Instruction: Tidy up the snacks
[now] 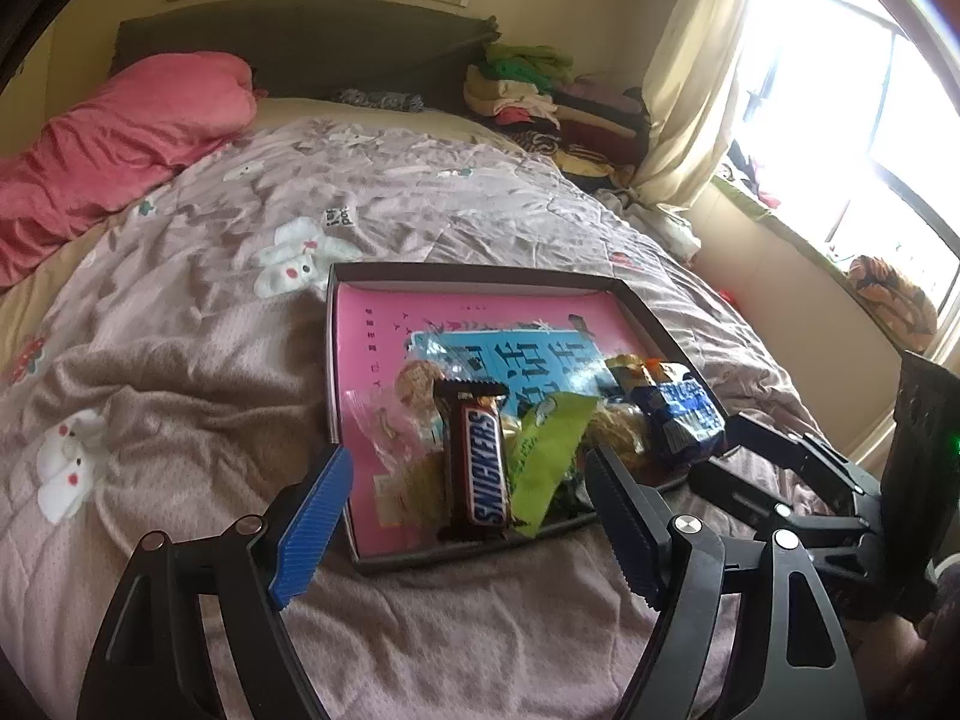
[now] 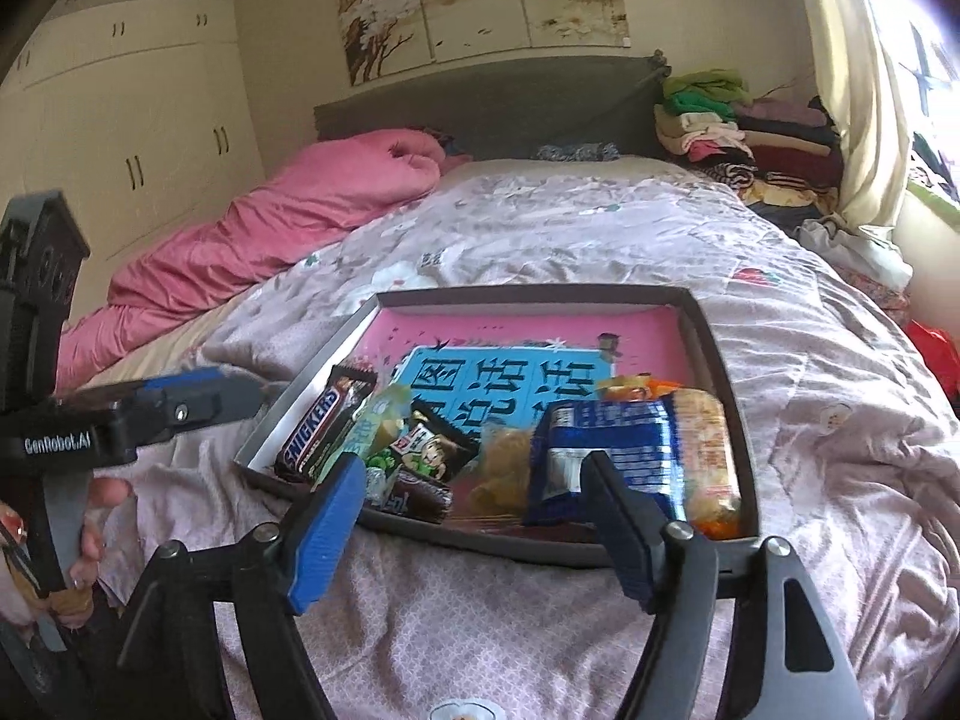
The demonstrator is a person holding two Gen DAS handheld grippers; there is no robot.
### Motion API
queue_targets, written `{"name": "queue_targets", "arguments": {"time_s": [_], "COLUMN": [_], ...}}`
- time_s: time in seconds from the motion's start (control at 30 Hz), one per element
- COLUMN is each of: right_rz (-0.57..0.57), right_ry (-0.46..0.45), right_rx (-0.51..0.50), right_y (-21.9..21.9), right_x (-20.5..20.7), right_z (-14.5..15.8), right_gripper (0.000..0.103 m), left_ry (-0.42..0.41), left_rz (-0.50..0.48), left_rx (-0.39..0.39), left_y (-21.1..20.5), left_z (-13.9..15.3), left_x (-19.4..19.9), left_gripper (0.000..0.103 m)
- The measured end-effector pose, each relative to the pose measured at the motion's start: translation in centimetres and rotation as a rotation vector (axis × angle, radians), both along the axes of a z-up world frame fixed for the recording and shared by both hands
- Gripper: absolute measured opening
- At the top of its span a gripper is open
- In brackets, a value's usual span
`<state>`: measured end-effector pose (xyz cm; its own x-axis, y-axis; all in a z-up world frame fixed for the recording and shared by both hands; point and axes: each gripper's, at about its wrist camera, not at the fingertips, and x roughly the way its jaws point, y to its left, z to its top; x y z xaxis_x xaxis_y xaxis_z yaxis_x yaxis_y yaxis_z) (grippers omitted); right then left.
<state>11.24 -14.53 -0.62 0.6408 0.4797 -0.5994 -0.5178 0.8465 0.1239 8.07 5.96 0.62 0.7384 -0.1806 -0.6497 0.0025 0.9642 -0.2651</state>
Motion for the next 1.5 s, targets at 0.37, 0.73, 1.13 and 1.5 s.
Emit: {"name": "queue_targets", "arguments": {"time_s": [0.37, 0.73, 1.13, 1.5], "right_rz": [-0.084, -0.148, -0.161, -0.147], "right_ry": [0.054, 0.058, 0.067, 0.061], "right_rx": [0.032, -0.042, -0.042, -0.048], "right_y": [-3.0, -4.2, -4.9, -4.9], "right_x": [-1.7, -4.3, -6.0, -6.5], "right_z": [0.6, 0.7, 0.9, 0.9], "right_gripper": [0.089, 0.093, 0.098, 0.099], "left_ry": [0.099, 0.138, 0.155, 0.161], "left_rz": [0.045, 0.015, 0.031, 0.033], "left_rx": [-0.006, 0.040, 0.061, 0.063], "left_y": [-2.3, -5.3, -5.8, -5.8], "left_z": [-0.9, -1.3, -1.2, -1.3], "left_x": [-2.3, -4.4, -5.7, -6.1], "left_gripper": [0.081, 0.081, 0.081, 0.081]}}
